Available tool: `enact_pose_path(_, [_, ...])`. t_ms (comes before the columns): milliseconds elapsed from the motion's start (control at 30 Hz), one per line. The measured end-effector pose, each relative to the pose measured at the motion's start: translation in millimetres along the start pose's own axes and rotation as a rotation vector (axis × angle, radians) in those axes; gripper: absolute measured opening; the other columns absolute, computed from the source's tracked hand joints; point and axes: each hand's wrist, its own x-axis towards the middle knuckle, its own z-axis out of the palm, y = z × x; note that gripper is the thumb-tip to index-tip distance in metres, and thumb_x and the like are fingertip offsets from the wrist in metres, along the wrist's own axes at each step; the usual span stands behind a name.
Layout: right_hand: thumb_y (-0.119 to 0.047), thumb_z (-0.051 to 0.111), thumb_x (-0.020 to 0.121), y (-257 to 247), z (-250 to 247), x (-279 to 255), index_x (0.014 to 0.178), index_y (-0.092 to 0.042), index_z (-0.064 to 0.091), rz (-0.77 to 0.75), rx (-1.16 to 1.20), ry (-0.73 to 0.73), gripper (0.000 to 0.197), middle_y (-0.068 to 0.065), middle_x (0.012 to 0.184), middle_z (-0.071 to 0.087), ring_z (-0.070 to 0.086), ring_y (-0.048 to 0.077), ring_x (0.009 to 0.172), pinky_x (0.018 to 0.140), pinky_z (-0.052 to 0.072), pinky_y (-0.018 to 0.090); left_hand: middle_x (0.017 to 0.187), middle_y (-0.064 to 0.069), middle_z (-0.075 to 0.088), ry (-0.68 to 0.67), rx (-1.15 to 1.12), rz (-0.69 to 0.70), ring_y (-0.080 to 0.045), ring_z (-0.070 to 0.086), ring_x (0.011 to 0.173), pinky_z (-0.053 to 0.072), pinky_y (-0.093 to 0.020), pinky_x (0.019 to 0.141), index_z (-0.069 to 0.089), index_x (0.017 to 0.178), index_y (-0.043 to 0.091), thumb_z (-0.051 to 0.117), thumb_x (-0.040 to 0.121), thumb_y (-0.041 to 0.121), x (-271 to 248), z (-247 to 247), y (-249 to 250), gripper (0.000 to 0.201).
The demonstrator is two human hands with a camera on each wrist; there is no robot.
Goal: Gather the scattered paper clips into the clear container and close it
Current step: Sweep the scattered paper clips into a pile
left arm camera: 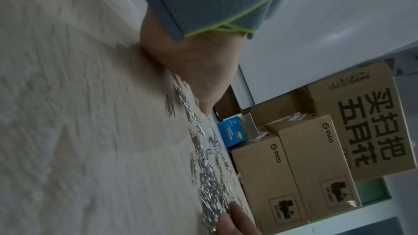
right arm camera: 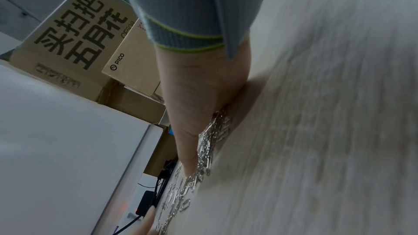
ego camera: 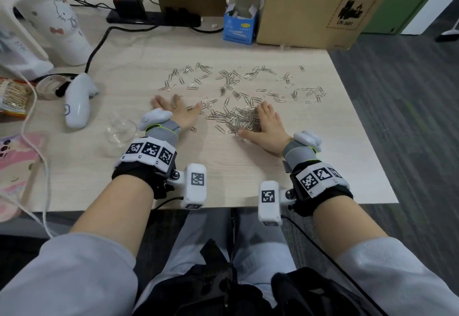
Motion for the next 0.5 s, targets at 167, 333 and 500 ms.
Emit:
enact_pose_path(167, [-0.038,0.069,0.081,5.7,-3.9,-2.8,0.151,-0.008,0.012,-0.019,0.146,0.019,0.095,0.006,0.16,0.001,-0.001,0.018,0.148,0.119,0.001,0.029,0.157,-0.019,-0.008,-0.149,-0.047,0.213,-0.029,-0.013,0.146,-0.003,-0.041,0.118,0.009,0.149,0.014,0.032,0.095,0.05,-16.2,7.4,19.5,0.068])
enact_pose_path(333, [-0.022,0.08,0.071,12.3,-17.9,-4.0,0.137,-0.009,0.047,0.023,0.341,0.247,0.075,0.006,0.146,0.039,0.041,0.017,0.132,0.102,0.029,0.013,0.147,-0.012,0.04,-0.037,-0.33,0.384,-0.025,0.038,0.135,0.029,-0.029,0.108,0.042,0.138,0.011,0.062,0.086,0.017,-26.0,-12.4,14.8,0.056])
enact_pose_path(500, [-0.036,0.083,0.064,12.6,-30.8,-8.8,0.129,-0.016,0.054,0.181,0.272,0.222,0.074,0.004,0.118,0.051,0.055,0.017,0.105,0.085,0.039,0.018,0.14,-0.011,0.048,0.079,-0.095,0.221,-0.03,0.044,0.129,0.036,-0.036,0.108,0.044,0.137,0.015,0.079,0.067,0.018,-22.8,-24.1,-1.5,0.079])
